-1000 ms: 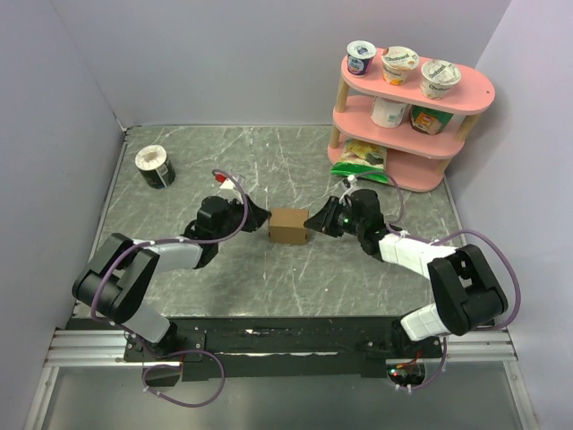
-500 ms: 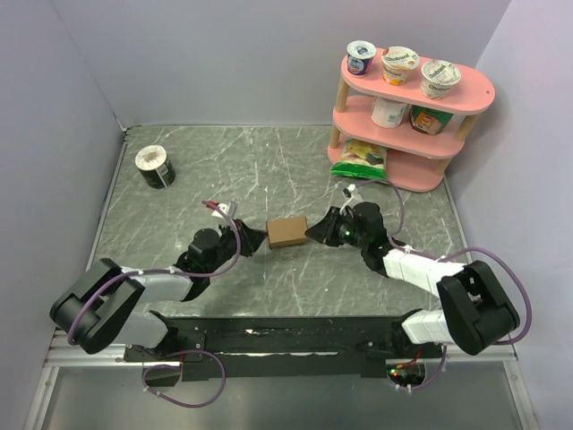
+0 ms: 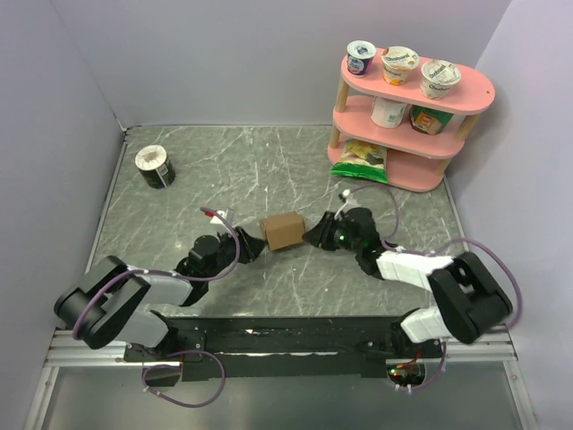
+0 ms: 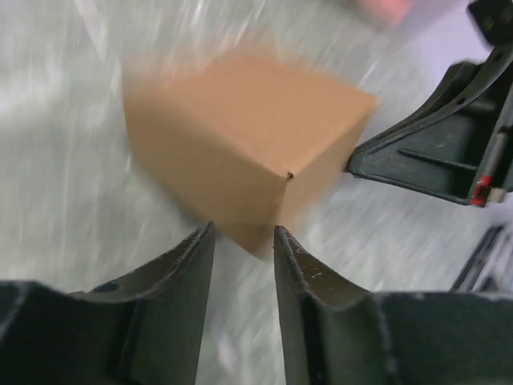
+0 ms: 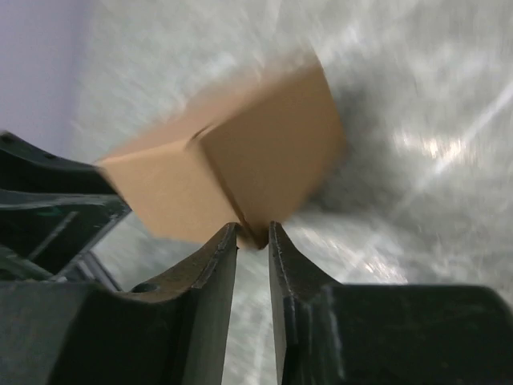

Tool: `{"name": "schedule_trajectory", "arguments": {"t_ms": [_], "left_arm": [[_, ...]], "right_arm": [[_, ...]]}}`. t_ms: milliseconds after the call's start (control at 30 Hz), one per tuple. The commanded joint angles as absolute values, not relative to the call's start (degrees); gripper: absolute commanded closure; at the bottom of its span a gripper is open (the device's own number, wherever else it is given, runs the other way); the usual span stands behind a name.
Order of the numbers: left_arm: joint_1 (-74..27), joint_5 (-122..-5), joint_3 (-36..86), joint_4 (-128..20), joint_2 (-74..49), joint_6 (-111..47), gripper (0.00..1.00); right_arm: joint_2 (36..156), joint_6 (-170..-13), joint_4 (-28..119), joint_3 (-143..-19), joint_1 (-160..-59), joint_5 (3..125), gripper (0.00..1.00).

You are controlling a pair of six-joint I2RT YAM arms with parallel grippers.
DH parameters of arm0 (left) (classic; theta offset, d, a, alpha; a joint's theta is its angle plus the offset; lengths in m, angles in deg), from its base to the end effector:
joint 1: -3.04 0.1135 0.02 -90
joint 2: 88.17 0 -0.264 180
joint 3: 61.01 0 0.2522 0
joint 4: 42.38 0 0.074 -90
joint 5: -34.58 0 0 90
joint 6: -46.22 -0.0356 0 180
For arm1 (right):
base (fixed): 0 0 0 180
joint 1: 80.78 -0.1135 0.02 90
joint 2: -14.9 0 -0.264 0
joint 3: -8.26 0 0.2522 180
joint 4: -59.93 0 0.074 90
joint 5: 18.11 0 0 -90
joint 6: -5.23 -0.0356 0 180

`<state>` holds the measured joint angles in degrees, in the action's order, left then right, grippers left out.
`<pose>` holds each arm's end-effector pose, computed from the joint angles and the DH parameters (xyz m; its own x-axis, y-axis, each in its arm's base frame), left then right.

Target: Fold the paper box

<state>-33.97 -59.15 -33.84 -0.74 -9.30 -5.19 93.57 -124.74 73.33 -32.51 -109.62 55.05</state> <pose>0.1848 -0.1422 0.1555 -0.5156 -0.3908 -0.7625 0.4225 0.6583 -0.6230 0.2276 0.1371 0.1726 -0.7233 0.3036 -0.6202 -0.2974 0.6736 0.6766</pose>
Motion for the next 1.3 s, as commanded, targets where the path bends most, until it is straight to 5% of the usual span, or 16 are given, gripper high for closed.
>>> {"name": "schedule_trajectory", "arguments": {"t_ms": [0, 267, 567, 933, 1067, 1133, 1267], "left_arm": [[-35.5, -60.3, -36.7, -10.3, -6.3, -3.9, 0.56], [-35.6, -56.9, -35.4, -12.9, -5.3, -3.3, 0.44], [-33.7, -50.3, -25.5, -15.3, 0.6, -7.6, 0.47], [-26.7, -57.5, -18.5, -15.7, 4.0, -12.7, 0.45], [-26.7, -57.0, -23.0, -15.1, -1.5, -13.2, 0.27], [-26.1, -53.7, -25.5, -16.9, -6.9, -12.9, 0.04], [-20.0, -52.0, -24.4, -26.5, -15.5, -11.4, 0.04]], "right_arm": [[99.9, -125.0, 65.6, -31.5, -114.1, 54.1, 0.67], [103.9, -125.2, 67.6, -33.4, -115.0, 54.3, 0.55], [108.6, -121.2, 65.7, -42.1, -115.3, 58.0, 0.44], [108.7, -115.5, 60.1, -51.2, -115.2, 62.9, 0.33], [98.9, -113.3, 61.1, -45.9, -115.4, 67.3, 0.19], [92.5, -111.9, 59.5, -43.4, -115.1, 69.2, 0.14], [82.4, -108.1, 55.9, -39.4, -110.9, 71.4, 0.01]]}}
